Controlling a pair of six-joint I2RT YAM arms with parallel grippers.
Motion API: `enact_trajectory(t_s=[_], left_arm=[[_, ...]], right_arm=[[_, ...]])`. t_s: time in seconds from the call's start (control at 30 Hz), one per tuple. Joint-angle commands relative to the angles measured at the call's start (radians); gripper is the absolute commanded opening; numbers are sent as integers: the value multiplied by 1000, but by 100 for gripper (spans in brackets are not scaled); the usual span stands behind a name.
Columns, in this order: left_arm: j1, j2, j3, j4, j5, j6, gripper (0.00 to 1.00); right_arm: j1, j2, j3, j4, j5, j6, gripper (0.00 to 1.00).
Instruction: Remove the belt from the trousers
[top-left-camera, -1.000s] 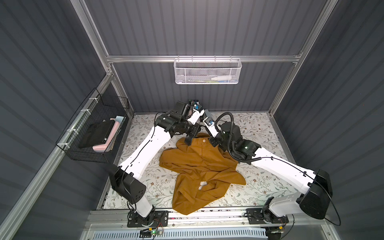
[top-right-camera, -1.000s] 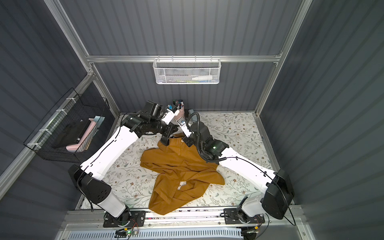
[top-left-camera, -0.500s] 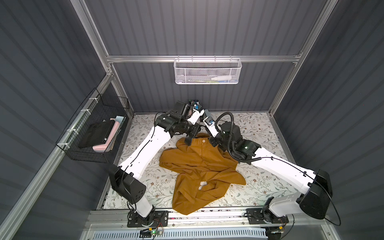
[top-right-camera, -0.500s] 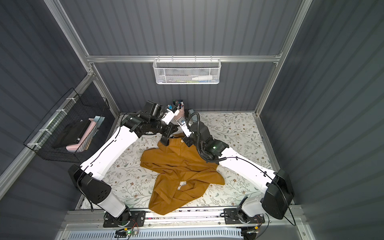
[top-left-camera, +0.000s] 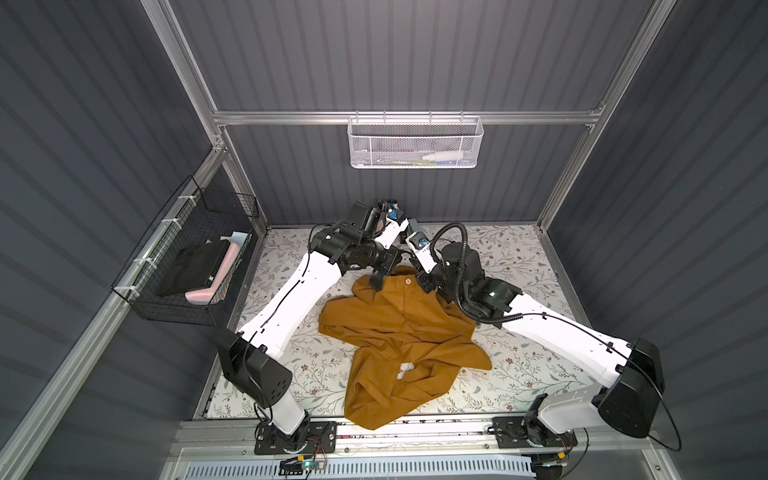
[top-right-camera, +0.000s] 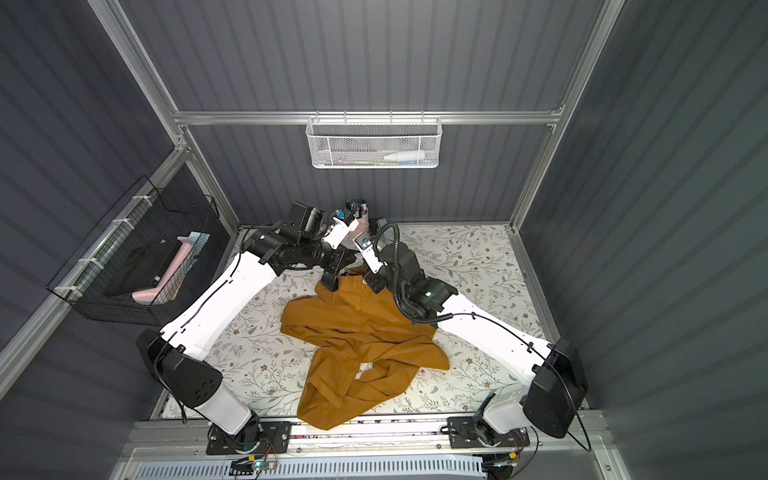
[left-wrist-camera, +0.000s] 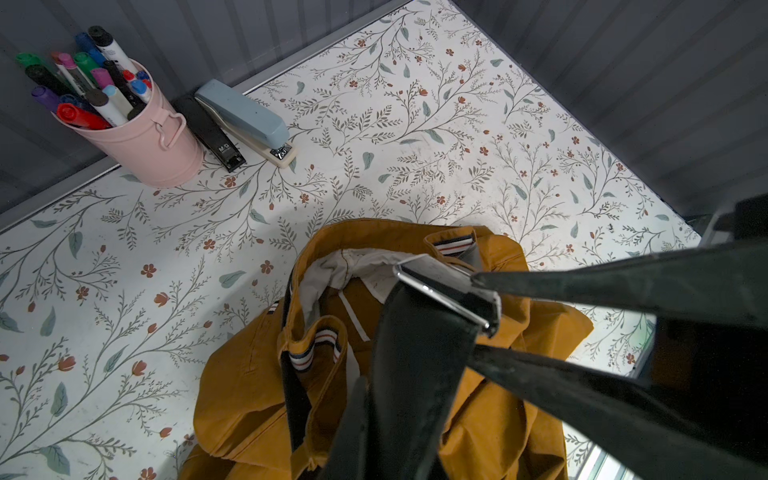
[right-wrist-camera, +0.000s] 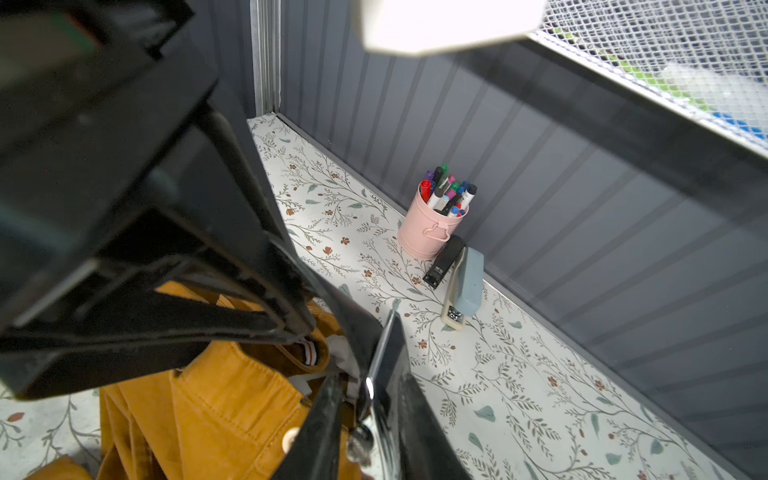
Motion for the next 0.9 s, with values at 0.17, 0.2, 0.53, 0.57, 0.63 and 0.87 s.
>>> enact_trajectory(t_s=[0.17, 0.2, 0.53, 0.57, 0.63, 0.87], left_arm=[[4, -15, 35, -4, 28, -24, 0], [4, -17, 35, -4, 28, -24, 0], [5, -20, 33, -6, 22, -21, 0], [4, -20, 35, -6, 22, -22, 0], [5, -19, 37, -9, 22, -22, 0], [4, -13, 31, -9, 27, -25, 0]], right_arm=[[2, 22, 26, -4, -2, -6, 21], [2, 24, 24, -6, 1, -7, 19], [-5, 15, -4, -11, -1, 5, 0], [-7, 13, -10, -11, -3, 7, 1], [-9, 6, -22, -5, -11, 12, 11], [-11, 3, -16, -1, -36, 30, 26]])
